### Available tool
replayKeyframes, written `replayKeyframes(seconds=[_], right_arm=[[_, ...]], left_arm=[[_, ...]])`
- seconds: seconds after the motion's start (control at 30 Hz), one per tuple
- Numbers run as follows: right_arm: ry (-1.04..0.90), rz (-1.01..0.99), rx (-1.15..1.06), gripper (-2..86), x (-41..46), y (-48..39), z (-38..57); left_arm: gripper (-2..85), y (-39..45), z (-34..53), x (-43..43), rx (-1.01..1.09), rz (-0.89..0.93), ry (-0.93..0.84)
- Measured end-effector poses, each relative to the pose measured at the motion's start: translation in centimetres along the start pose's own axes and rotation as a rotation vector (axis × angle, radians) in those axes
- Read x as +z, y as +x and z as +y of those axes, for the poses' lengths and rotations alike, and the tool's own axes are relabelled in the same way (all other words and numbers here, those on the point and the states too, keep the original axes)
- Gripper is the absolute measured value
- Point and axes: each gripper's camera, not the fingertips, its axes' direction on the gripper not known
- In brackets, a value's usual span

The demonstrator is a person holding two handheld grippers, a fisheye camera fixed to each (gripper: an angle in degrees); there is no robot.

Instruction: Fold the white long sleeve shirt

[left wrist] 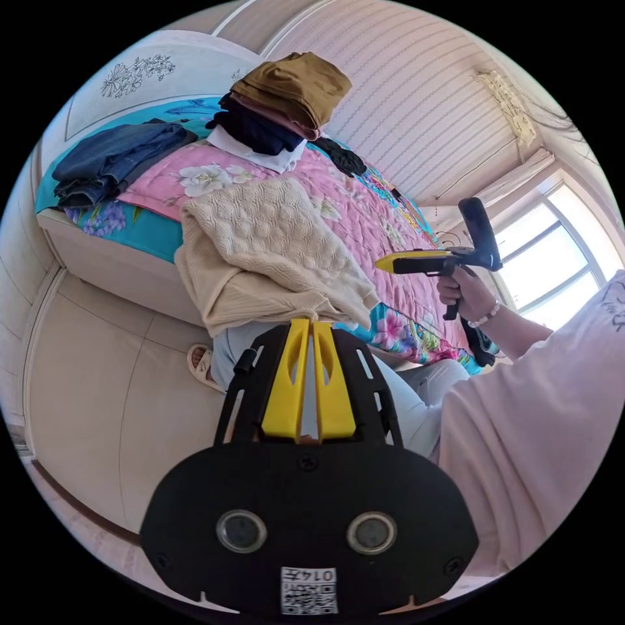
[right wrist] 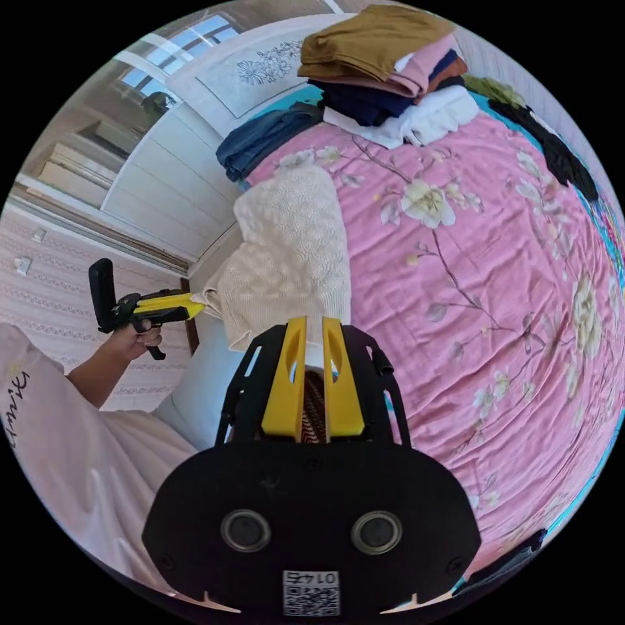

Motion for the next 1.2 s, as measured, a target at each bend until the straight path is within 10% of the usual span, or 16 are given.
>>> replayKeyframes(seconds=[0.27, 0.6, 0.73, 0.87, 1.2], right_arm=[[-0.236, -0.167, -0.162, 10.5, 6.7, -2.6, -2.3], [0.047, -0.317, -0.049, 2.7, -3.1, 4.3, 2.1], [-0.053, -0.316, -0.142, 15.4, -0.1, -0.3, 1.5], [-0.269, -0.223, -0.231, 9.7, 4.7, -2.8, 1.6], [0.362, -0.339, 0.113, 1.5, -14.6, 12.2, 12.6]], left_arm=[[-1.0, -0.7, -0.8, -0.5, -0.111, 0.032, 0.033], [-1.0, 0.8, -3.0, -2.6, -0.026, -0.031, 0.064], [-1.0, 1.5, -2.5, -1.9, -0.049, -0.025, 0.057], [-1.0, 1.7, -2.3, -2.6, -0.07, -0.04, 0.067], [-1.0, 3.9, -8.0, -11.4, 0.092, 0.064, 0.301]])
